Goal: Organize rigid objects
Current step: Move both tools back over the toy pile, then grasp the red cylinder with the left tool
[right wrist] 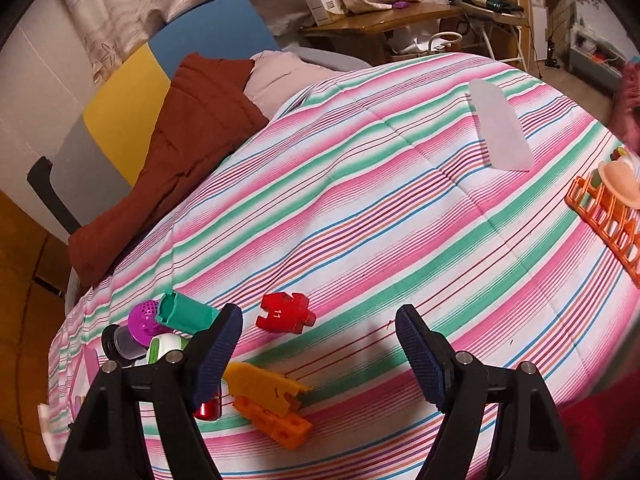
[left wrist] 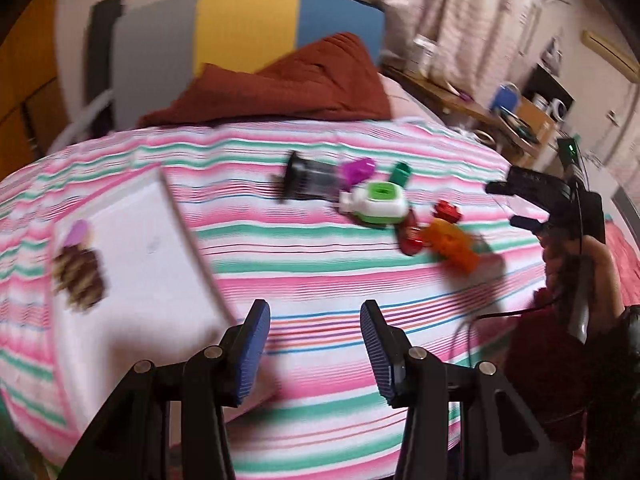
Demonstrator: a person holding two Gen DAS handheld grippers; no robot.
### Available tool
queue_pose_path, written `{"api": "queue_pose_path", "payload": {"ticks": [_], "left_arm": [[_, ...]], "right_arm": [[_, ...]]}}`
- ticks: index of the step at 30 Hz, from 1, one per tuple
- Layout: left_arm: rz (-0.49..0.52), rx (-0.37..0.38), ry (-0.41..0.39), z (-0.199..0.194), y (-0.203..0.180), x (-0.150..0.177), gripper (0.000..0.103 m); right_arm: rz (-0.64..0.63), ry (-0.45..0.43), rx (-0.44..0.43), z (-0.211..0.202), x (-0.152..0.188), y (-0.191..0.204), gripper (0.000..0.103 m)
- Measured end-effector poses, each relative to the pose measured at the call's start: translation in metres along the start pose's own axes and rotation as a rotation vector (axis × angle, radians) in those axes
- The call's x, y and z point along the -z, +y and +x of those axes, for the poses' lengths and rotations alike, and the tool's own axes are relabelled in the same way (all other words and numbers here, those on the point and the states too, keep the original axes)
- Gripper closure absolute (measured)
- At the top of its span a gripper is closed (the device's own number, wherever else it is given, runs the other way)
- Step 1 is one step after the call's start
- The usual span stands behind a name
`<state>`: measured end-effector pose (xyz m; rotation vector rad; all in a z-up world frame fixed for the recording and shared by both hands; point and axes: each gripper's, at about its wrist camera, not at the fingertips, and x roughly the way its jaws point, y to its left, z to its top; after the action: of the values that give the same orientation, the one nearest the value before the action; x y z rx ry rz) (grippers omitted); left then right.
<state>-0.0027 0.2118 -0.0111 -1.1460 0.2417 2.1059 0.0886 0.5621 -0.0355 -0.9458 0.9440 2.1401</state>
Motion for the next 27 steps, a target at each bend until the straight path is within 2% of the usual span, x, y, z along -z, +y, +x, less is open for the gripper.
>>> {"api": "queue_pose_path", "payload": {"ticks": [7, 14, 21, 27], "left_arm": [[0.063, 0.094, 0.055, 0.042, -0.038, -0.017, 0.056], [0.081, 0.156, 0.104, 0.088, -0.062, -0.038, 0.058], [0.097, 0.165, 0.134, 0.126, -0.080, -0.055, 0.061], [0.110, 0.141, 0.159, 0.161, -0.096, -0.065, 0.064]], "right_arm": [[0.031, 0.011, -0.025, 0.000, -0.001, -0.004, 0.022], [0.045, 0.019, -0.051, 0.000, -0.001, -0.005, 0.022], [0.048, 0.023, -0.081, 0.000, -0.002, -0.003, 0.022], [0.056, 0.029, -0.111, 0.000, -0.002, -0.003, 0.021]]}}
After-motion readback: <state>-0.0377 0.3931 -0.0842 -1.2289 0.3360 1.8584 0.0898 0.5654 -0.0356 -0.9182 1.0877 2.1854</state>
